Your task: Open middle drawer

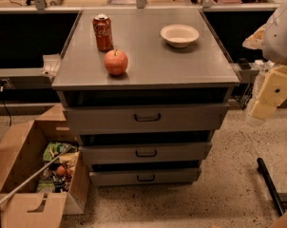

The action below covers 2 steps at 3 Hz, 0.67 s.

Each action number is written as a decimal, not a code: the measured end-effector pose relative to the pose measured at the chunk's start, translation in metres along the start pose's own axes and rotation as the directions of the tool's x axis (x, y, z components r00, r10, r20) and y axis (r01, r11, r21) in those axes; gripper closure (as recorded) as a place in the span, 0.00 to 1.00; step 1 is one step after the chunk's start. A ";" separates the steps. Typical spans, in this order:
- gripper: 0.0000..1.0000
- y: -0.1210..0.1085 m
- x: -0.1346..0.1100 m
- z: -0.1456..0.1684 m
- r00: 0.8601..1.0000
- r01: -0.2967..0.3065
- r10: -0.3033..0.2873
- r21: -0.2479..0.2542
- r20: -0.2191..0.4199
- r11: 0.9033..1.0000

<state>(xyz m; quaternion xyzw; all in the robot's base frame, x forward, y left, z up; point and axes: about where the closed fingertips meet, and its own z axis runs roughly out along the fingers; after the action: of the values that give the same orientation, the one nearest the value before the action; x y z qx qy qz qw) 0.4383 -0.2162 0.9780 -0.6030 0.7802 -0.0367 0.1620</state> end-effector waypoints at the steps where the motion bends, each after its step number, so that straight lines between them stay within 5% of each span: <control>1: 0.00 0.000 0.000 0.000 1.000 0.000 0.000 0.000 0.000 1.000; 2: 0.00 0.007 0.002 0.021 0.999 0.017 -0.018 -0.013 -0.027 1.000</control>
Offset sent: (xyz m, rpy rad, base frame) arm -0.0027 0.0048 -0.0628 -0.0737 0.0673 0.0338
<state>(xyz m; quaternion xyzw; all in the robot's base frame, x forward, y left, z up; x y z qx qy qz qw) 0.4373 -0.2138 0.9563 -0.6103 0.7773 -0.0412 0.1471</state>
